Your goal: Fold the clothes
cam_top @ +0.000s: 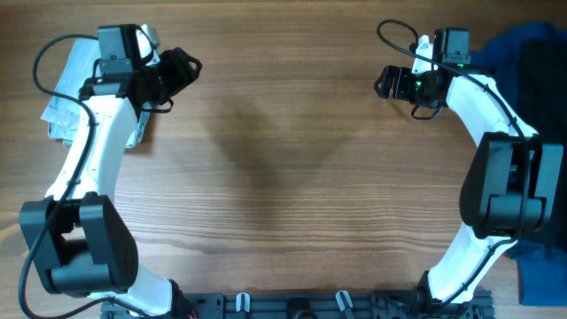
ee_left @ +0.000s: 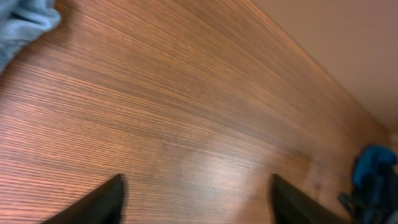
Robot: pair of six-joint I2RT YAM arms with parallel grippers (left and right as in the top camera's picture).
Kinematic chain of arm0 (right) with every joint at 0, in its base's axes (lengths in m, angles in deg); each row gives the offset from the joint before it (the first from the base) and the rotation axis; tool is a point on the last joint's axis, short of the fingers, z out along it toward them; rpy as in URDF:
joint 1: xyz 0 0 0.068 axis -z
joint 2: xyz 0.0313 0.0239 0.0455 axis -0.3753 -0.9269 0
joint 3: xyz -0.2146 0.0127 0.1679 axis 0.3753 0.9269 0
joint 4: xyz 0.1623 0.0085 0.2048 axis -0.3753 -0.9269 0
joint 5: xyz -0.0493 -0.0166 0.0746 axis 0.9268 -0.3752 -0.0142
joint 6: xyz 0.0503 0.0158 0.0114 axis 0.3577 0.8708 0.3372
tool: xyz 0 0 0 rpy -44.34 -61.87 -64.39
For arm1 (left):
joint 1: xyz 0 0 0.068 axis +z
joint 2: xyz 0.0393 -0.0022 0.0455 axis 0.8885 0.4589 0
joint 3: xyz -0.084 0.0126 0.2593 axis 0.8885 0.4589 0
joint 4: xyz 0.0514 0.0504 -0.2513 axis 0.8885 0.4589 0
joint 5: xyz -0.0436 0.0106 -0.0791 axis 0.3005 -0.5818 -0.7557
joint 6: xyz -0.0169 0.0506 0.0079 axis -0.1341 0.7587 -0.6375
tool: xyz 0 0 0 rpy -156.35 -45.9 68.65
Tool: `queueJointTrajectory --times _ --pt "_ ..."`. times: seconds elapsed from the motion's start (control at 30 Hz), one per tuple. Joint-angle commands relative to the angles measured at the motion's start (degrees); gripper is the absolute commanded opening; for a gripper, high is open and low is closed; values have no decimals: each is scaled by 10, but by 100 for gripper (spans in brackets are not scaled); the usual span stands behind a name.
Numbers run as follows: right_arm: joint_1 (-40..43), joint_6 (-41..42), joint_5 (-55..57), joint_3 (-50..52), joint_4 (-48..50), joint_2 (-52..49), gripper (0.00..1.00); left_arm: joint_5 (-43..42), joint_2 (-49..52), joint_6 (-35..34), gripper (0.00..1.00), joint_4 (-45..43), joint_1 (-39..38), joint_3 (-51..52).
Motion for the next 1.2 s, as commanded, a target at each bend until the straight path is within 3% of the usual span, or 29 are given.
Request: queueJointTrajectory --times 0.0,0.03,0.87,1.17 --pt "0 0 10 1 2 0 100 50 2 1 94 -4 -1 -2" --pt "0 0 10 1 2 0 100 50 2 1 100 -3 0 -2" --pt "-2 0 10 4 9 0 100 50 2 1 100 -1 0 -2" --pt "-42 0 10 4 10 133 100 50 2 1 100 -1 0 -2"
